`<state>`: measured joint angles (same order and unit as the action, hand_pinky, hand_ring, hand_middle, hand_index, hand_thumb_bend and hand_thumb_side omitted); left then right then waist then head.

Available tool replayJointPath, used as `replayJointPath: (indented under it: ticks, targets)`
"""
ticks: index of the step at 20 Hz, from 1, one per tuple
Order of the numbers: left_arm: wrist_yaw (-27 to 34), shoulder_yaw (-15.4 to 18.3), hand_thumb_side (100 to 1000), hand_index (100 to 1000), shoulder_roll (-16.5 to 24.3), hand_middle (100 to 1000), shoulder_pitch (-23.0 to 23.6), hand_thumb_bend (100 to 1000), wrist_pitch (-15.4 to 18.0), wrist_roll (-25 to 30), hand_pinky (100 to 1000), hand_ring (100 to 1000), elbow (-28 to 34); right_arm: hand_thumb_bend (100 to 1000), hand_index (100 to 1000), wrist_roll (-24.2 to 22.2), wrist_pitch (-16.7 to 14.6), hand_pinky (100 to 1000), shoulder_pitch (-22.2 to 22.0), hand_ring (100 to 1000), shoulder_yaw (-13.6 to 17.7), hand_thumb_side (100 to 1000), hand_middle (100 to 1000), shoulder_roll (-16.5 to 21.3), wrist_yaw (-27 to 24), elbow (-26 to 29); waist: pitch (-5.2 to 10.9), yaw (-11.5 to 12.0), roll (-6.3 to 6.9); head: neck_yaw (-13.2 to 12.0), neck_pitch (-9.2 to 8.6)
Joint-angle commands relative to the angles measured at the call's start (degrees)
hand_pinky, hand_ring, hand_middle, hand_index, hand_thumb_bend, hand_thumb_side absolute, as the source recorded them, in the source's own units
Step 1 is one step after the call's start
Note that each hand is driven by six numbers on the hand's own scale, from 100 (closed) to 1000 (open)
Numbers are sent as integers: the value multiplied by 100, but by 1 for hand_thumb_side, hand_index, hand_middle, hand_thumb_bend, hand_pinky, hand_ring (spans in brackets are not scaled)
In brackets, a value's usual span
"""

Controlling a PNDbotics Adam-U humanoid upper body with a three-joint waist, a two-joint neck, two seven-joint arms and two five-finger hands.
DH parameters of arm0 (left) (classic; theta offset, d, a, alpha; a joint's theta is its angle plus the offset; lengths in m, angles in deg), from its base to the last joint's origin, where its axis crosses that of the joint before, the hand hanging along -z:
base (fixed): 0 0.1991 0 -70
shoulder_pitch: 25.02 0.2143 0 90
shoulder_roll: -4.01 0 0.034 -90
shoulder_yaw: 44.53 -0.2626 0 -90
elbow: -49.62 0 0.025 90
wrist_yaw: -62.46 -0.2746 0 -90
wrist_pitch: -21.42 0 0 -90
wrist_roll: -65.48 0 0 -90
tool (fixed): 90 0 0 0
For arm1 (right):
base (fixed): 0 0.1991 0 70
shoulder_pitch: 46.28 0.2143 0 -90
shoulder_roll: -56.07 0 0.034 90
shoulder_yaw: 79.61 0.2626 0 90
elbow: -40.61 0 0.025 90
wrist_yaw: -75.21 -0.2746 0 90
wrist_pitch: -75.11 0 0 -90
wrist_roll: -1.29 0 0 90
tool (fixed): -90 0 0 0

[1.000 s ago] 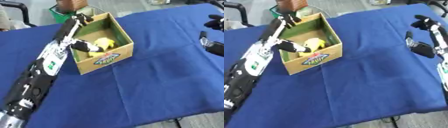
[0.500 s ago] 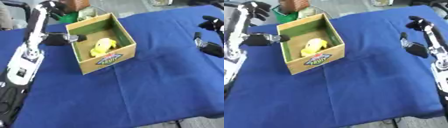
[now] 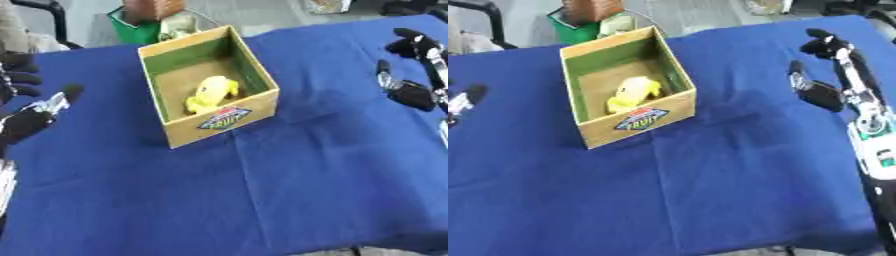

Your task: Pick up objects on the table and place them in the box.

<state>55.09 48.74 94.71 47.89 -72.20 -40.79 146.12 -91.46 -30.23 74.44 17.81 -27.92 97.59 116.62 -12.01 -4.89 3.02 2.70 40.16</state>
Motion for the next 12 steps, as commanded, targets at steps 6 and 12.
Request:
replayJointPath:
  ticks: [6,12]
  targets:
    - [96,331,480,737,-127,583,280,365,-176,-501,572,610,-60,100,928,30,11,853,52,797,78,233,701,111,-59,161,81,43,-43,51,-53]
    - [194,332,729,750,-200,601,408,441,-171,-568,659,649,-138,100,928,37,18,853,40,798,88,233,701,112,-58,168,80,51,-38,54,-56]
